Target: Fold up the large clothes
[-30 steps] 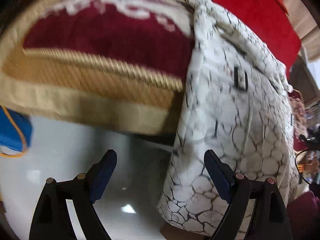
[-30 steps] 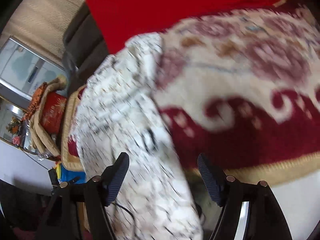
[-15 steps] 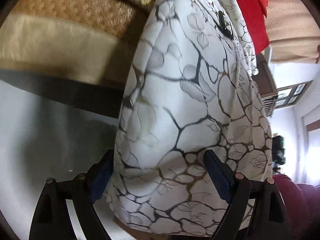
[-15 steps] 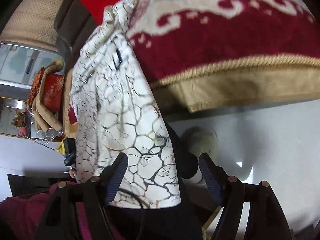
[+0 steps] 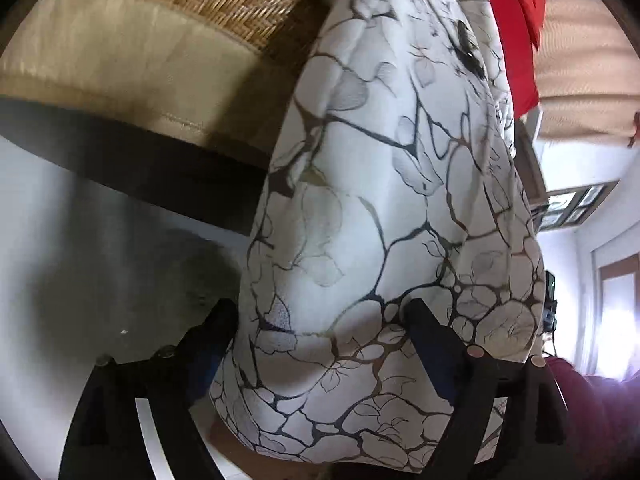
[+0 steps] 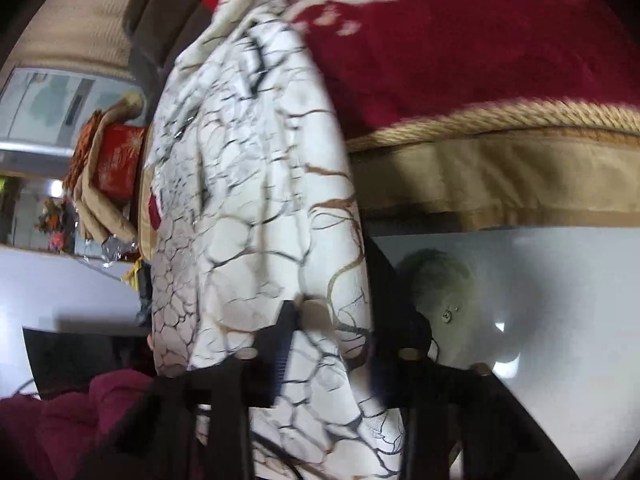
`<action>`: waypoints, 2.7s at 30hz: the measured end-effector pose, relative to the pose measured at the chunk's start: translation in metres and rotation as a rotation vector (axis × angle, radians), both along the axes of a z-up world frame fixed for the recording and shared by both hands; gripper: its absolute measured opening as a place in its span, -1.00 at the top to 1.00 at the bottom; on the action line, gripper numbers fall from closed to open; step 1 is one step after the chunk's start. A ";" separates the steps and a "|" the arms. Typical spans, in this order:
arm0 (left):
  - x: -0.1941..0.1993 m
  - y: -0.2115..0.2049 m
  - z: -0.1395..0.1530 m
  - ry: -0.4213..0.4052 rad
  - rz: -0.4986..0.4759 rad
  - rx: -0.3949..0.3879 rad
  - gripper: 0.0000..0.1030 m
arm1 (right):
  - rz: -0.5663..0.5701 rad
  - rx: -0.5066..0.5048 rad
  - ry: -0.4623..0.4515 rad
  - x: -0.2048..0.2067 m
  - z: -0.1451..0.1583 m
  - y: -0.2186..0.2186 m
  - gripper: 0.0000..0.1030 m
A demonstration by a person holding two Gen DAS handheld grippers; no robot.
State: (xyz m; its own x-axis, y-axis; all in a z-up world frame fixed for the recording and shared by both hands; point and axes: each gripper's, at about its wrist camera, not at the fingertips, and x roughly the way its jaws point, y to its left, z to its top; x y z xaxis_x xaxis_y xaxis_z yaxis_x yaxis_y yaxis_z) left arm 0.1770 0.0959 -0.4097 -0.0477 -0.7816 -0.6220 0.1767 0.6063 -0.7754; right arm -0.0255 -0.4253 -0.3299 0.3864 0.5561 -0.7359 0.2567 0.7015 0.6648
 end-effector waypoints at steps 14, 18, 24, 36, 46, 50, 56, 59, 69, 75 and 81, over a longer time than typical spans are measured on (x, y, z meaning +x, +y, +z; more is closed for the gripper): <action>-0.008 -0.028 0.107 -0.250 -0.115 -0.157 0.86 | 0.050 -0.019 -0.139 0.014 0.047 0.022 0.80; 0.002 -0.037 0.179 -0.410 -0.130 -0.200 0.86 | 0.061 -0.003 -0.248 0.033 0.085 0.026 0.84; 0.009 -0.059 0.214 -0.491 -0.178 -0.183 0.86 | 0.145 -0.047 -0.212 0.059 0.086 0.035 0.84; 0.003 -0.056 0.125 -0.246 -0.179 -0.051 0.84 | 0.187 -0.019 -0.083 0.056 0.057 0.040 0.82; 0.090 -0.066 0.240 -0.508 -0.101 -0.138 0.89 | 0.142 -0.025 -0.327 0.149 0.118 0.033 0.87; 0.158 -0.081 0.257 -0.511 -0.074 -0.109 0.90 | 0.034 -0.031 -0.388 0.205 0.131 0.011 0.90; 0.283 -0.100 0.255 -0.402 0.075 -0.055 0.90 | -0.255 0.023 -0.424 0.282 0.140 -0.074 0.90; 0.331 -0.111 0.215 -0.256 0.165 0.067 0.89 | -0.261 0.061 -0.410 0.295 0.140 -0.089 0.82; 0.328 -0.083 0.166 -0.087 0.382 0.041 -0.21 | -0.161 -0.205 -0.321 0.284 0.121 -0.049 -0.83; 0.311 -0.062 0.211 -0.227 0.380 0.084 -0.56 | -0.003 -0.520 -0.387 0.357 0.145 0.009 -0.80; 0.312 -0.072 0.187 -0.200 0.313 0.162 -0.56 | 0.174 -0.577 -0.235 0.451 0.109 0.043 -0.42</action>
State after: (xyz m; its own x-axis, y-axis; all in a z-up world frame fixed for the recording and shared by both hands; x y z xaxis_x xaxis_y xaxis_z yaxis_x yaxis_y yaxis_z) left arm 0.4888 0.0239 -0.2232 0.3118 -0.6300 -0.7112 0.1017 0.7664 -0.6343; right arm 0.4256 -0.3826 -0.2211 0.5134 0.1656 -0.8420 0.0008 0.9811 0.1934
